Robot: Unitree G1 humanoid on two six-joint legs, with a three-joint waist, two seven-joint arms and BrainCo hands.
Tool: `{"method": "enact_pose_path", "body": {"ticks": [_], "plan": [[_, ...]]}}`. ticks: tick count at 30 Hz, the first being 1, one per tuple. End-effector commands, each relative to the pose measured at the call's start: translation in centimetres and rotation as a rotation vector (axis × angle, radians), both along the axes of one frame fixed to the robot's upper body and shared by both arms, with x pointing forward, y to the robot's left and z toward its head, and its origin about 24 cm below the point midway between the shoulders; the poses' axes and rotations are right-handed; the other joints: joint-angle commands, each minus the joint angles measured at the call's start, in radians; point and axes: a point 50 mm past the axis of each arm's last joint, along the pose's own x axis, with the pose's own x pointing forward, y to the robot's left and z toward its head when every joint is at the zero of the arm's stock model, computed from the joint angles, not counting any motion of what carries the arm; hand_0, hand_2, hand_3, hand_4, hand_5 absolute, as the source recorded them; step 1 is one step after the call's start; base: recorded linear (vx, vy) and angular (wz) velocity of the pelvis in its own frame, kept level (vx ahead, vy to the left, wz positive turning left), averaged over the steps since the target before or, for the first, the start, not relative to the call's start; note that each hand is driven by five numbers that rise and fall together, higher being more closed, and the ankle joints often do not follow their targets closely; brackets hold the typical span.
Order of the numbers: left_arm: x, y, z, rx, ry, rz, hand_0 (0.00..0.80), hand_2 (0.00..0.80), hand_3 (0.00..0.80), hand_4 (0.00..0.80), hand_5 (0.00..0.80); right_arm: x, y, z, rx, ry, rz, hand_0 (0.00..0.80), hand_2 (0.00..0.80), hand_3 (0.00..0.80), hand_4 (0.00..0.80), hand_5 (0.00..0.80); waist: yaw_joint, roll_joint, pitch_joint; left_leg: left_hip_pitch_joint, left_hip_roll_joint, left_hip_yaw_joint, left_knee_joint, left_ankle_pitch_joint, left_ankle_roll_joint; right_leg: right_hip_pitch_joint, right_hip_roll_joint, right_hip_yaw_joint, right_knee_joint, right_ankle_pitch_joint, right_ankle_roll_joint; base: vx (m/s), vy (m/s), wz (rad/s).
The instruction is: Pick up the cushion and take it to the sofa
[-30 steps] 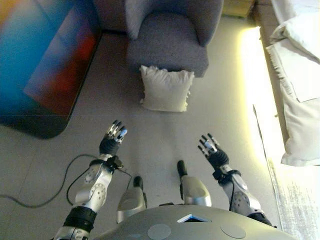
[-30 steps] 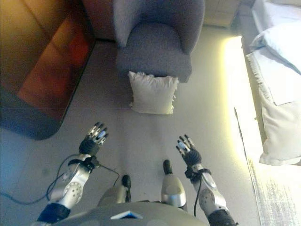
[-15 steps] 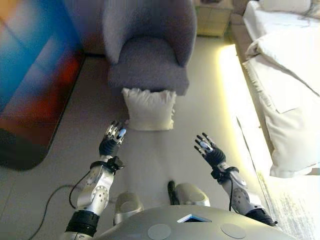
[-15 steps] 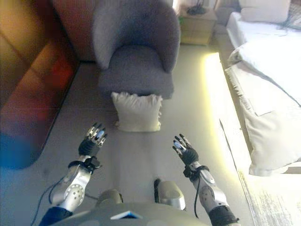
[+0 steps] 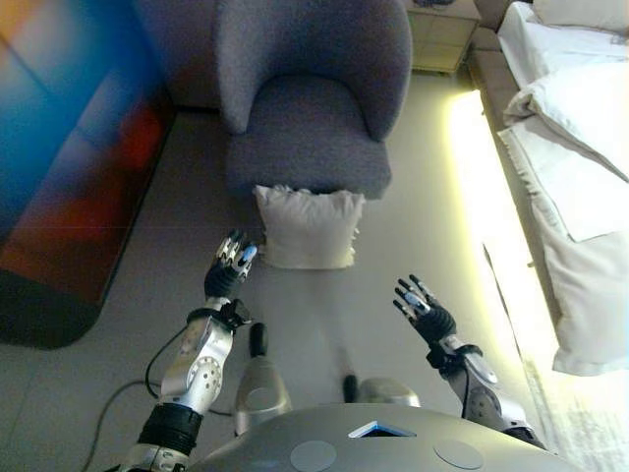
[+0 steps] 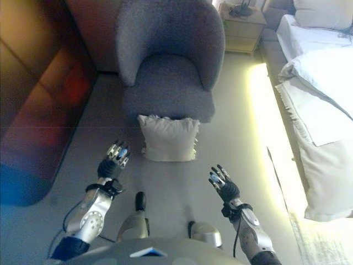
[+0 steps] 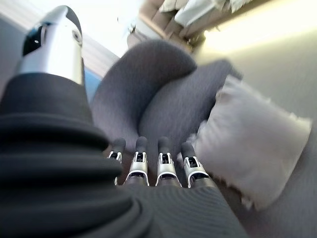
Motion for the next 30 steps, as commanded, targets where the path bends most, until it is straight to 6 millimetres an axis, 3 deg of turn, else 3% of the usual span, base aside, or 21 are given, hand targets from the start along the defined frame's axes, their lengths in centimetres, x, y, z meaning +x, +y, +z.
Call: {"method": "enact_pose_path", "body": {"ticks": [1,2,3,4,5,7,11,14,17,19,21,23,25,30], "plan": [[0.2,-0.4,1.2,-0.038,-0.109,-0.018,0.000,0.000,0.000,0.000,0.000,1.2,-0.3,1.8,-0.005,-0.121,0.001,0.000,0.000,0.000,0.000,0.000,-0.013,0.022,-0.020,-0.090,0.070,0.057,-0.144,0.170,0.001,0.027,0.063,-0.061,-0.026,0.037,-0.030,0.265,0.123,0.01],[0.3,-0.3,1.2,-0.043,-0.107,-0.027,0.000,0.000,0.000,0.000,0.000,1.4,-0.1,2.0,-0.009,-0.122,-0.006,0.000,0.000,0.000,0.000,0.000,-0.018,0.023,-0.017,-0.069,0.067,0.113,-0.098,0.150,0.020,0.030,0.053,-0.082,-0.001,0.025,-0.032,0.256,0.128,0.08],[0.3,-0.2,1.2,-0.044,-0.107,-0.032,0.000,0.000,0.000,0.000,0.000,1.5,0.0,2.0,-0.009,-0.123,-0.011,0.000,0.000,0.000,0.000,0.000,-0.021,0.018,-0.016,-0.067,0.055,0.124,-0.053,0.126,0.033,0.032,0.042,-0.091,0.020,0.014,-0.031,0.330,0.174,0.17],[0.1,-0.2,1.2,-0.043,-0.100,-0.025,0.000,0.000,0.000,0.000,0.000,1.6,0.2,2.1,-0.010,-0.118,-0.009,0.000,0.000,0.000,0.000,0.000,-0.012,0.017,-0.018,-0.069,0.033,0.081,-0.021,0.098,0.042,0.028,0.033,-0.085,0.049,0.007,-0.027,0.229,0.122,0.19],[0.1,-0.2,1.3,-0.041,-0.098,-0.021,0.000,0.000,0.000,0.000,0.000,1.6,0.3,2.1,-0.010,-0.116,-0.008,0.000,0.000,0.000,0.000,0.000,-0.007,0.017,-0.019,-0.072,0.026,0.059,-0.011,0.104,0.037,0.029,0.031,-0.082,0.054,0.008,-0.023,0.297,0.158,-0.05],[0.2,-0.1,1.3,-0.029,-0.105,-0.015,0.000,0.000,0.000,0.000,0.000,2.3,0.7,2.3,0.007,-0.122,0.004,0.000,0.000,0.000,0.000,0.000,0.002,0.017,-0.020,-0.069,-0.007,0.030,0.071,0.067,0.055,0.009,0.015,-0.070,0.102,0.017,-0.009,0.329,0.155,-0.33],[0.3,0.7,1.5,0.012,-0.091,-0.037,0.000,0.000,0.000,0.000,0.000,2.3,1.0,2.1,0.020,-0.122,-0.004,0.000,0.000,0.000,0.000,0.000,0.005,0.003,-0.045,-0.035,-0.066,0.045,0.104,-0.012,0.104,-0.029,-0.039,-0.084,0.197,0.085,0.043,0.316,0.144,-0.10],[0.2,0.8,1.6,0.039,-0.090,-0.049,0.000,0.000,0.000,0.000,0.000,2.4,1.5,2.0,0.035,-0.121,-0.026,0.000,0.000,0.000,0.000,0.000,0.011,0.005,-0.064,-0.003,-0.102,0.047,0.083,-0.038,0.141,-0.057,-0.067,-0.096,0.305,0.147,0.067,0.269,0.184,0.05],[0.4,0.7,1.8,0.027,-0.099,-0.056,0.000,0.000,0.000,0.000,0.000,2.5,2.2,1.9,0.032,-0.125,-0.042,0.000,0.000,0.000,0.000,0.000,0.018,0.033,-0.071,0.023,-0.136,0.038,0.088,-0.084,0.191,-0.135,-0.085,-0.114,0.589,0.212,0.053,0.205,0.258,0.07],[0.6,0.6,1.9,0.040,-0.098,-0.065,0.000,0.000,0.000,0.000,0.000,2.2,2.6,1.8,0.023,-0.113,-0.056,0.000,0.000,0.000,0.000,0.000,0.010,0.055,-0.062,0.043,-0.145,0.026,0.119,-0.123,0.203,-0.221,-0.087,-0.112,0.763,0.222,0.023,0.192,0.266,0.16],[0.6,0.5,1.9,0.046,-0.099,-0.075,0.000,0.000,0.000,0.000,0.000,1.9,2.7,1.4,0.024,-0.100,-0.061,0.000,0.000,0.000,0.000,0.000,-0.007,0.063,-0.046,0.074,-0.154,0.016,0.153,-0.151,0.209,-0.326,-0.089,-0.111,0.830,0.239,0.001,0.177,0.200,0.32],[0.7,0.7,2.0,0.041,-0.104,-0.083,0.000,0.000,0.000,0.000,0.000,1.4,2.3,1.1,0.016,-0.088,-0.061,0.000,0.000,0.000,0.000,0.000,-0.028,0.057,-0.038,0.105,-0.162,0.009,0.161,-0.163,0.203,-0.373,-0.092,-0.106,0.720,0.250,-0.004,0.202,0.064,0.16],[0.8,0.9,2.2,0.036,-0.107,-0.090,0.000,0.000,0.000,0.000,0.000,0.7,1.6,1.0,0.012,-0.078,-0.071,0.000,0.000,0.000,0.000,0.000,-0.052,0.036,-0.035,0.136,-0.174,0.001,0.154,-0.178,0.190,-0.370,-0.114,-0.092,0.488,0.277,0.014,0.276,-0.066,0.17],[0.4,0.6,2.1,0.022,-0.114,-0.098,0.000,0.000,0.000,0.000,0.000,0.4,0.5,1.2,0.011,-0.071,-0.082,0.000,0.000,0.000,0.000,0.000,-0.108,-0.035,-0.026,0.208,-0.200,-0.021,0.152,-0.258,0.156,-0.346,-0.172,-0.022,-0.061,0.415,0.116,0.335,-0.157,0.46]]}}
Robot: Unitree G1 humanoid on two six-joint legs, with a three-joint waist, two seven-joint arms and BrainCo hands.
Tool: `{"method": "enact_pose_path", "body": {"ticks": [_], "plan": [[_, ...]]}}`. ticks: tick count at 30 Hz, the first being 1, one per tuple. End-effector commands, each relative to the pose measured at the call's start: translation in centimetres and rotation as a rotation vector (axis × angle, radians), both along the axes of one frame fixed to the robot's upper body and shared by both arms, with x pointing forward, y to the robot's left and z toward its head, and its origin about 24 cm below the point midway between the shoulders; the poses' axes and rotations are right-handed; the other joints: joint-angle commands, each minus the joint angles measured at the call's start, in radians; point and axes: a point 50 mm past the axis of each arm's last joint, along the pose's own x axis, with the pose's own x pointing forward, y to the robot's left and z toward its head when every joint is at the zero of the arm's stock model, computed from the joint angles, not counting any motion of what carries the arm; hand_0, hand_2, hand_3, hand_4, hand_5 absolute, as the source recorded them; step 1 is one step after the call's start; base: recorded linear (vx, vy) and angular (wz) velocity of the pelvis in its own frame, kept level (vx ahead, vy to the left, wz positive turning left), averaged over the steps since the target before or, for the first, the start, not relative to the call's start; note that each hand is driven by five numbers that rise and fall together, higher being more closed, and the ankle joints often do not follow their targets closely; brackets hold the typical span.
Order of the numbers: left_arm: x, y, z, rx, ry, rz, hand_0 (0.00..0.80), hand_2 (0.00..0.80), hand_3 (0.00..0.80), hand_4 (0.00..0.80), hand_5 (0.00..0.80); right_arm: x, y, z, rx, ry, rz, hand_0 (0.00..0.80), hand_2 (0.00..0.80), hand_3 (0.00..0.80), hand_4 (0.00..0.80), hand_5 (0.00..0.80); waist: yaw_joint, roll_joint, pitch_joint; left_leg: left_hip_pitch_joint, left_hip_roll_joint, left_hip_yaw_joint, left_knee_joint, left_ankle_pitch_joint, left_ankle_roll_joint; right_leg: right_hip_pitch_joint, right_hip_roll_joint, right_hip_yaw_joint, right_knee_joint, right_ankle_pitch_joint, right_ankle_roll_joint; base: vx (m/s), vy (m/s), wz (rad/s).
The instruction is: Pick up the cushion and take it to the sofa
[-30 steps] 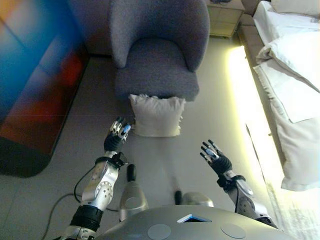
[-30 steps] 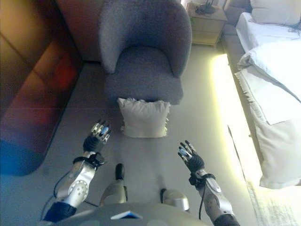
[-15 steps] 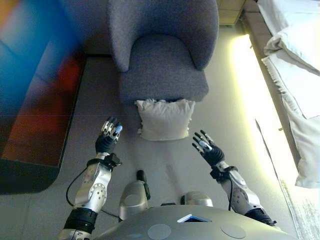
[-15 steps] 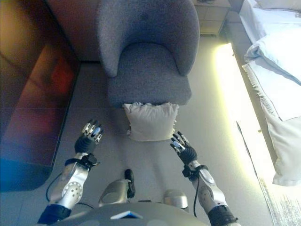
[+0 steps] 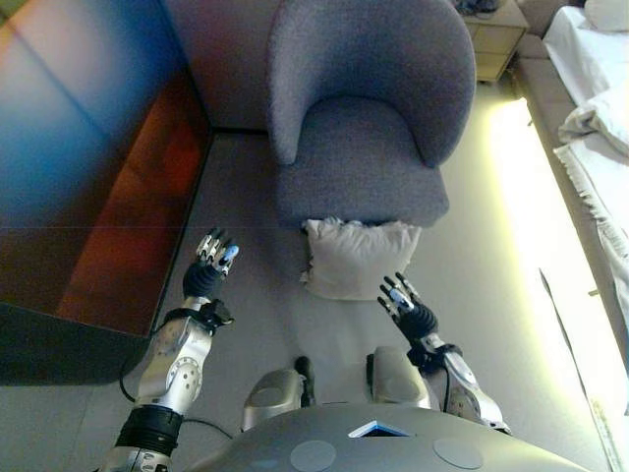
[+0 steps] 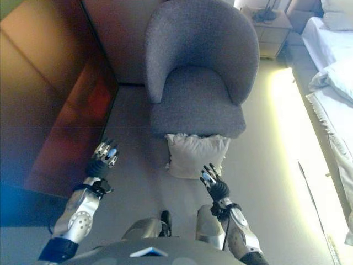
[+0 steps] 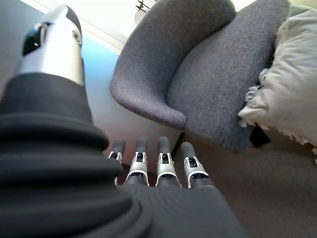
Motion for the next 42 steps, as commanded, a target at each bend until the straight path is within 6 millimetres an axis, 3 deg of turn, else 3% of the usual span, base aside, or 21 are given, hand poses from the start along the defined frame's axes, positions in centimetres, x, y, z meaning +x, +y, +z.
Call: {"method": "enact_pose_path", "body": {"ticks": [1,5,9,13,17,19,21,22,25,29,31,34,37,42], "plan": [[-0.2,-0.8,1.3,-0.031,-0.086,-0.050,0.000,0.000,0.000,0.000,0.000,2.6,-1.4,2.1,-0.015,-0.137,-0.014,0.000,0.000,0.000,0.000,0.000,-0.051,-0.046,0.015,0.079,0.007,-0.015,0.050,-0.153,-0.042,0.015,-0.029,0.037,-0.354,0.357,0.074,0.354,-0.127,0.29],[-0.7,-1.1,1.1,-0.025,-0.077,-0.082,0.000,0.000,0.000,0.000,0.000,3.7,-2.1,2.2,0.003,-0.142,-0.042,0.000,0.000,0.000,0.000,0.000,-0.037,-0.064,0.020,0.138,0.017,-0.032,0.042,-0.186,-0.041,-0.016,-0.024,-0.029,-0.368,0.387,0.075,0.325,-0.102,0.24],[-1.3,-0.6,1.2,-0.033,-0.077,-0.025,0.000,0.000,0.000,0.000,0.000,3.3,-1.9,1.9,-0.004,-0.121,0.014,0.000,0.000,0.000,0.000,0.000,-0.037,-0.059,-0.001,0.175,0.056,0.035,0.050,-0.180,-0.044,0.000,-0.009,-0.110,-0.282,0.306,0.057,0.318,-0.065,0.10],[-1.3,-0.4,1.2,-0.055,-0.072,0.023,0.000,0.000,0.000,0.000,0.000,3.4,-1.4,2.3,-0.024,-0.125,0.051,0.000,0.000,0.000,0.000,0.000,-0.061,-0.035,-0.032,0.207,0.140,0.070,0.091,-0.034,-0.095,0.017,0.063,-0.064,-0.220,0.252,0.010,0.315,-0.083,-0.23],[-0.8,-0.7,1.3,-0.059,-0.073,0.034,0.000,0.000,0.000,0.000,0.000,4.0,-1.8,2.6,-0.042,-0.134,0.047,0.000,0.000,0.000,0.000,0.000,-0.067,-0.025,-0.060,0.170,0.203,0.054,0.243,0.133,-0.157,0.072,0.135,-0.048,-0.212,0.185,-0.063,0.295,-0.170,-0.11],[-0.4,-1.1,1.3,-0.065,-0.076,0.039,0.000,0.000,0.000,0.000,0.000,4.4,-2.1,2.6,-0.055,-0.142,0.046,0.000,0.000,0.000,0.000,0.000,-0.061,-0.040,-0.064,0.103,0.200,0.041,0.406,0.164,-0.163,0.105,0.142,-0.054,-0.214,0.163,-0.096,0.275,-0.225,-0.15],[-0.2,-1.4,1.2,-0.075,-0.075,0.044,0.000,0.000,0.000,0.000,0.000,4.5,-2.2,2.6,-0.061,-0.147,0.056,0.000,0.000,0.000,0.000,0.000,-0.052,-0.059,-0.060,0.010,0.188,0.032,0.596,0.156,-0.150,0.142,0.141,-0.049,-0.217,0.146,-0.122,0.211,-0.196,-0.18],[-0.2,-1.5,1.2,-0.080,-0.073,0.042,0.000,0.000,0.000,0.000,0.000,4.5,-2.3,2.5,-0.065,-0.147,0.056,0.000,0.000,0.000,0.000,0.000,-0.047,-0.066,-0.057,-0.032,0.205,0.041,0.648,0.152,-0.144,0.161,0.142,-0.054,-0.220,0.138,-0.133,0.168,-0.148,-0.27],[-0.1,-1.8,1.2,-0.079,-0.064,0.030,0.000,0.000,0.000,0.000,0.000,4.5,-2.3,2.4,-0.051,-0.144,0.049,0.000,0.000,0.000,0.000,0.000,-0.028,-0.066,-0.037,-0.097,0.253,0.046,0.555,0.127,-0.123,0.200,0.160,-0.059,-0.232,0.115,-0.139,0.150,-0.043,-0.29],[-0.4,-1.3,1.2,-0.076,-0.058,0.043,0.000,0.000,0.000,0.000,0.000,4.4,-1.8,2.6,-0.047,-0.141,0.065,0.000,0.000,0.000,0.000,0.000,-0.005,-0.054,-0.029,-0.091,0.237,-0.001,0.243,0.170,-0.134,0.221,0.172,-0.019,-0.256,0.092,-0.112,0.101,0.084,-0.16],[-0.5,-1.2,1.2,-0.075,-0.063,0.038,0.000,0.000,0.000,0.000,0.000,4.1,-1.9,2.6,-0.044,-0.148,0.068,0.000,0.000,0.000,0.000,0.000,0.006,-0.044,-0.026,-0.072,0.232,-0.023,0.107,0.159,-0.147,0.234,0.162,-0.020,-0.267,0.082,-0.093,0.071,0.103,-0.22],[-0.7,-1.2,1.0,-0.078,-0.065,0.037,0.000,0.000,0.000,0.000,0.000,3.6,-2.0,2.5,-0.039,-0.144,0.064,0.000,0.000,0.000,0.000,0.000,0.006,-0.024,-0.026,-0.031,0.229,-0.018,-0.031,0.127,-0.163,0.247,0.145,-0.028,-0.268,0.065,-0.071,0.072,0.075,-0.16],[-0.7,-1.2,1.0,-0.091,-0.075,0.038,0.000,0.000,0.000,0.000,0.000,3.3,-2.1,2.5,-0.051,-0.143,0.070,0.000,0.000,0.000,0.000,0.000,-0.003,-0.003,-0.026,0.005,0.230,0.004,-0.100,0.113,-0.168,0.246,0.137,-0.039,-0.259,0.053,-0.061,0.042,0.076,-0.27],[-0.6,-1.1,0.9,-0.096,-0.085,0.039,0.000,0.000,0.000,0.000,0.000,3.4,-1.9,2.5,-0.053,-0.149,0.068,0.000,0.000,0.000,0.000,0.000,-0.020,0.016,-0.027,0.023,0.211,0.054,-0.095,0.090,-0.156,0.244,0.131,-0.046,-0.245,0.041,-0.057,0.015,0.084,-0.13]]}}
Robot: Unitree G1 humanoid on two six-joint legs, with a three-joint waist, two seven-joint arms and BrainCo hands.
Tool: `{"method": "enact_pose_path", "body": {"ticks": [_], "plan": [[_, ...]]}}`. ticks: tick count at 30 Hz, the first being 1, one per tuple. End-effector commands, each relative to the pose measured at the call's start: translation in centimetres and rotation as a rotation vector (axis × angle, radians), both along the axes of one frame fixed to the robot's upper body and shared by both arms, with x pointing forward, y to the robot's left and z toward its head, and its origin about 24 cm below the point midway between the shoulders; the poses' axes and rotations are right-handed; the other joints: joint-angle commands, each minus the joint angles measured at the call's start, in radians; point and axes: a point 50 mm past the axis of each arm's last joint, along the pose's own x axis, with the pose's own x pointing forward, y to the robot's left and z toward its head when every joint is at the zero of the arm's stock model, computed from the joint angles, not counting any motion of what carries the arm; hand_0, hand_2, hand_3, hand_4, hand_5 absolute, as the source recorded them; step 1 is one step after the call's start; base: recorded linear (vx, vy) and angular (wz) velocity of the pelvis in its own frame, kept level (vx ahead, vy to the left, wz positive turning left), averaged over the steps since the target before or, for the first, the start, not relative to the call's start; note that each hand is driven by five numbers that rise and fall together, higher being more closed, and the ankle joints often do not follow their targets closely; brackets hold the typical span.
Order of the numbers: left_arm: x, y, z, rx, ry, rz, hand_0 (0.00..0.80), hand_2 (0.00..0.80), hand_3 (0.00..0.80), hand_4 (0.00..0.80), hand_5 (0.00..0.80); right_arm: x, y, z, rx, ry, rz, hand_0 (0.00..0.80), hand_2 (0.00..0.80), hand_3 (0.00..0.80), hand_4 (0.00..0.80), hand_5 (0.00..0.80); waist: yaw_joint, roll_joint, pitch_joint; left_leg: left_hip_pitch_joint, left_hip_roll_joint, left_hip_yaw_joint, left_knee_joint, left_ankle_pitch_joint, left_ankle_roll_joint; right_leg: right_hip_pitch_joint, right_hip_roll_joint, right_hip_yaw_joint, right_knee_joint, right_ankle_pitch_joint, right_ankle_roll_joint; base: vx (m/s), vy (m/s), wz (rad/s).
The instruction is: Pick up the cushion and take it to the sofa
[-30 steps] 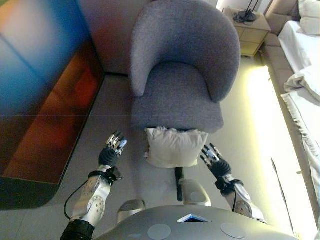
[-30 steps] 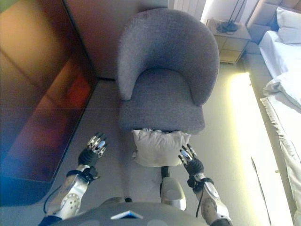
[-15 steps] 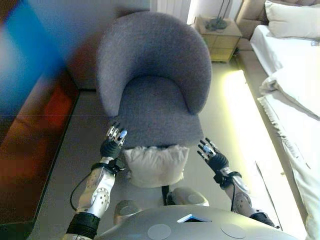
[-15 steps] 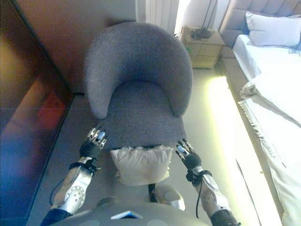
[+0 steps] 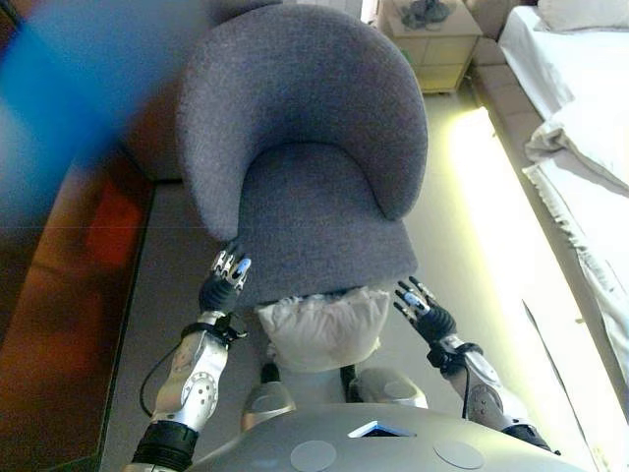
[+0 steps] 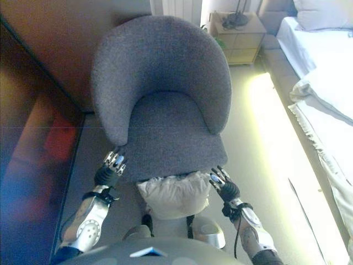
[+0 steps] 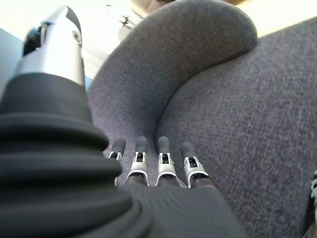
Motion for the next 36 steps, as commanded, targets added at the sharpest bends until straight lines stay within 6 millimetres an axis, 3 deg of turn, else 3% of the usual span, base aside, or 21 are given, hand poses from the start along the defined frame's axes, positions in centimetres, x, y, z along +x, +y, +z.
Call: {"method": "enact_pose_path", "body": {"ticks": [1,4,11,14,16,19,24,28,33,36], "plan": [[0.8,1.3,1.9,-0.013,-0.125,0.032,0.000,0.000,0.000,0.000,0.000,1.6,1.0,1.8,0.025,-0.130,0.016,0.000,0.000,0.000,0.000,0.000,-0.013,-0.036,-0.029,-0.014,0.006,0.044,0.085,-0.045,0.027,0.054,-0.040,-0.006,-0.021,-0.012,0.071,0.020,0.093,0.11],[0.9,1.0,2.0,-0.008,-0.127,0.020,0.000,0.000,0.000,0.000,0.000,1.7,1.2,1.8,0.021,-0.143,0.011,0.000,0.000,0.000,0.000,0.000,-0.009,-0.029,-0.025,-0.009,-0.029,0.061,0.075,-0.057,0.044,0.053,-0.047,-0.031,-0.006,-0.017,0.081,-0.006,0.099,0.13],[0.8,1.5,1.7,0.037,-0.114,0.037,0.000,0.000,0.000,0.000,0.000,2.8,2.9,2.4,0.047,-0.182,0.028,0.000,0.000,0.000,0.000,0.000,0.010,-0.028,-0.018,0.021,-0.068,0.038,0.003,-0.067,0.085,-0.012,-0.072,-0.055,0.126,-0.011,0.119,-0.013,0.137,0.08],[0.8,2.3,1.8,0.053,-0.115,0.062,0.000,0.000,0.000,0.000,0.000,3.3,3.5,2.7,0.057,-0.198,0.055,0.000,0.000,0.000,0.000,0.000,0.032,-0.036,-0.006,0.012,-0.077,0.053,0.034,-0.089,0.102,-0.046,-0.103,-0.095,0.220,-0.001,0.133,-0.023,0.106,-0.31],[0.8,2.7,1.9,0.070,-0.121,0.073,0.000,0.000,0.000,0.000,0.000,3.4,3.7,2.6,0.060,-0.193,0.065,0.000,0.000,0.000,0.000,0.000,0.055,-0.043,0.002,0.012,-0.081,0.077,0.047,-0.095,0.105,-0.037,-0.142,-0.154,0.235,0.010,0.135,0.007,0.085,-0.42],[1.2,3.0,2.4,0.084,-0.132,0.068,0.000,0.000,0.000,0.000,0.000,3.8,3.9,2.6,0.062,-0.190,0.069,0.000,0.000,0.000,0.000,0.000,0.076,-0.051,0.001,0.016,-0.084,0.087,0.053,-0.103,0.107,-0.024,-0.203,-0.175,0.233,0.074,0.142,0.029,0.014,-0.35],[1.5,3.1,2.4,0.107,-0.125,0.033,0.000,0.000,0.000,0.000,0.000,4.5,4.2,2.3,0.074,-0.174,0.047,0.000,0.000,0.000,0.000,0.000,0.089,-0.075,-0.008,0.012,-0.067,0.082,0.081,-0.122,0.085,0.023,-0.330,-0.150,0.099,0.225,0.195,0.089,-0.129,0.03],[1.1,3.3,2.2,0.120,-0.122,0.020,0.000,0.000,0.000,0.000,0.000,4.7,4.1,2.6,0.091,-0.171,0.042,0.000,0.000,0.000,0.000,0.000,0.093,-0.100,-0.007,-0.007,-0.025,0.078,0.127,-0.147,0.056,0.036,-0.388,-0.121,-0.035,0.305,0.241,0.101,-0.247,0.28],[0.8,3.8,2.1,0.124,-0.115,0.009,0.000,0.000,0.000,0.000,0.000,4.9,3.9,2.8,0.102,-0.168,0.050,0.000,0.000,0.000,0.000,0.000,0.105,-0.100,-0.010,-0.037,0.029,0.046,0.178,-0.151,0.030,0.060,-0.390,-0.090,-0.050,0.280,0.249,0.116,-0.228,0.22],[0.8,4.0,2.1,0.141,-0.109,0.010,0.000,0.000,0.000,0.000,0.000,4.7,4.2,2.8,0.102,-0.161,0.065,0.000,0.000,0.000,0.000,0.000,0.111,-0.100,-0.012,-0.060,0.071,0.014,0.222,-0.144,0.008,0.085,-0.365,-0.085,-0.030,0.198,0.241,0.117,-0.244,0.23]]}}
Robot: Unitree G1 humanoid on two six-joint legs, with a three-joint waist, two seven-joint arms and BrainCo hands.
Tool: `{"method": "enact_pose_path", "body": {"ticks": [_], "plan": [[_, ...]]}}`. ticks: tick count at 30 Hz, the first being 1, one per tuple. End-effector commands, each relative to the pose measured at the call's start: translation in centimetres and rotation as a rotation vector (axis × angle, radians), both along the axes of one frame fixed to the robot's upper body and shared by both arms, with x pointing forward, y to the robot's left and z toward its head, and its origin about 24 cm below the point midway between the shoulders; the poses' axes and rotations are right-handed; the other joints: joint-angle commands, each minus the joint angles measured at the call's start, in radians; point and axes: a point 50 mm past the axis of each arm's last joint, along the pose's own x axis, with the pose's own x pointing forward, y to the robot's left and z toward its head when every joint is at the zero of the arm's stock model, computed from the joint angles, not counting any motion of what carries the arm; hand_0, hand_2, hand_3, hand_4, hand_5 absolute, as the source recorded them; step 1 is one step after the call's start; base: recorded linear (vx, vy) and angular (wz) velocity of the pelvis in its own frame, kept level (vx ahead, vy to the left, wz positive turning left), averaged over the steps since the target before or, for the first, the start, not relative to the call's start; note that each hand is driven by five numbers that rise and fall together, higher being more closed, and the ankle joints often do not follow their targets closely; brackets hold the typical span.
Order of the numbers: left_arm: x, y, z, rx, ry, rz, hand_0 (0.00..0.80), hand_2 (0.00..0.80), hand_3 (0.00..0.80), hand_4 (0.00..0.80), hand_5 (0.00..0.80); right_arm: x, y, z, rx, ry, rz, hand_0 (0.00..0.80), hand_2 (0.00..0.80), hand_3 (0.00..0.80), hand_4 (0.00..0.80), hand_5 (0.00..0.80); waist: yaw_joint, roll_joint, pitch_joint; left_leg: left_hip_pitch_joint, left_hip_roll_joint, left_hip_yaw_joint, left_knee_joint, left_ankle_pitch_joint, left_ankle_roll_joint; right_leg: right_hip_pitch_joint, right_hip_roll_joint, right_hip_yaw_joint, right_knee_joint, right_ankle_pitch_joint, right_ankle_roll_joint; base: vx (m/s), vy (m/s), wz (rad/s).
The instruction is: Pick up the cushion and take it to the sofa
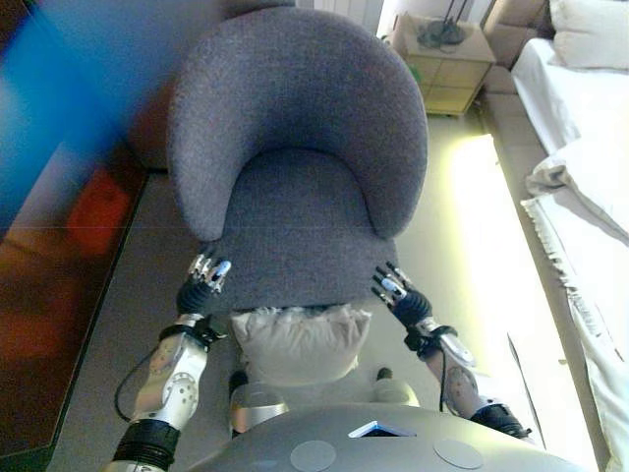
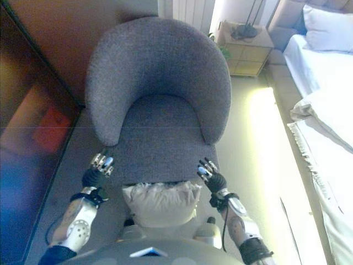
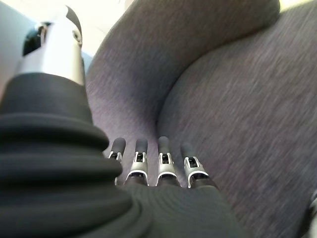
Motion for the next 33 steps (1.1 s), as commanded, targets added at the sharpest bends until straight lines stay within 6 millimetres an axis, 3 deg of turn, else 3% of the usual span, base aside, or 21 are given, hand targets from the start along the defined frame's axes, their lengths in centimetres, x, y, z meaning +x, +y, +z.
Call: {"method": "enact_pose_path", "body": {"ticks": [1,6,11,13,17,24,28,29,31,33], "plan": [[1.3,2.6,3.1,0.124,-0.132,-0.009,0.000,0.000,0.000,0.000,0.000,1.8,2.9,2.3,0.114,-0.115,0.028,0.000,0.000,0.000,0.000,0.000,0.019,-0.065,-0.010,-0.063,-0.047,0.012,0.142,-0.088,0.102,-0.014,-0.115,0.059,0.043,0.091,0.035,0.095,-0.205,0.25],[0.9,2.5,2.9,0.076,-0.114,0.034,0.000,0.000,0.000,0.000,0.000,1.7,2.5,2.2,0.079,-0.107,0.075,0.000,0.000,0.000,0.000,0.000,0.020,-0.048,-0.023,-0.022,0.009,0.017,0.081,-0.027,0.066,0.016,-0.054,0.038,0.033,0.001,0.023,0.114,-0.151,0.04],[0.5,1.7,2.3,0.069,-0.092,0.039,0.000,0.000,0.000,0.000,0.000,1.4,1.3,2.3,-0.009,-0.120,0.101,0.000,0.000,0.000,0.000,0.000,0.005,-0.029,-0.025,-0.012,0.044,0.013,0.071,0.011,0.035,0.018,-0.001,0.040,0.037,-0.033,-0.024,0.060,-0.096,0.00],[0.7,1.4,2.0,0.079,-0.077,0.025,0.000,0.000,0.000,0.000,0.000,1.7,0.8,2.4,-0.031,-0.129,0.093,0.000,0.000,0.000,0.000,0.000,0.006,-0.023,-0.022,-0.029,0.031,-0.003,0.087,0.030,0.026,0.032,0.008,0.027,0.021,-0.032,-0.029,-0.016,-0.048,0.06],[1.5,1.2,1.7,0.092,-0.057,0.003,0.000,0.000,0.000,0.000,0.000,2.7,0.4,3.2,-0.122,-0.186,0.100,0.000,0.000,0.000,0.000,0.000,-0.006,-0.002,-0.024,-0.005,-0.004,-0.005,0.015,0.023,0.045,0.016,-0.001,0.023,0.027,-0.031,-0.022,-0.034,0.061,0.14],[2.2,0.8,1.9,0.095,-0.067,-0.056,0.000,0.000,0.000,0.000,0.000,2.4,0.1,3.0,-0.041,-0.199,-0.009,0.000,0.000,0.000,0.000,0.000,-0.014,0.010,-0.035,0.041,-0.048,0.032,-0.080,0.033,0.063,0.033,-0.066,-0.043,-0.006,0.024,0.015,-0.005,0.072,0.11],[2.5,0.2,1.6,-0.049,-0.076,-0.102,0.000,0.000,0.000,0.000,0.000,2.6,1.4,3.2,0.262,-0.185,-0.050,0.000,0.000,0.000,0.000,0.000,-0.008,0.012,-0.029,0.038,-0.055,0.042,-0.098,0.037,0.069,0.023,-0.083,-0.060,-0.017,0.042,0.021,-0.038,0.035,0.07],[2.3,-0.3,1.4,-0.139,-0.082,-0.136,0.000,0.000,0.000,0.000,0.000,2.5,2.0,3.2,0.372,-0.188,-0.049,0.000,0.000,0.000,0.000,0.000,-0.006,0.012,-0.027,0.035,-0.054,0.045,-0.094,0.036,0.070,0.022,-0.085,-0.063,-0.020,0.044,0.023,-0.038,0.019,0.04],[1.5,-2.1,0.8,-0.488,-0.137,-0.219,0.000,0.000,0.000,0.000,0.000,2.2,3.6,3.2,0.751,-0.172,-0.050,0.000,0.000,0.000,0.000,0.000,0.000,0.013,-0.029,0.029,-0.048,0.056,-0.083,0.031,0.072,0.022,-0.087,-0.065,-0.030,0.043,0.028,0.000,0.000,0.00],[0.8,-3.0,0.4,-0.690,-0.189,-0.227,0.000,0.000,0.000,0.000,0.000,2.0,4.3,3.3,0.936,-0.188,-0.048,0.000,0.000,0.000,0.000,0.000,0.005,0.016,-0.033,0.033,-0.041,0.064,-0.082,0.028,0.070,0.029,-0.087,-0.068,-0.040,0.042,0.032,0.000,0.000,0.00]]}}
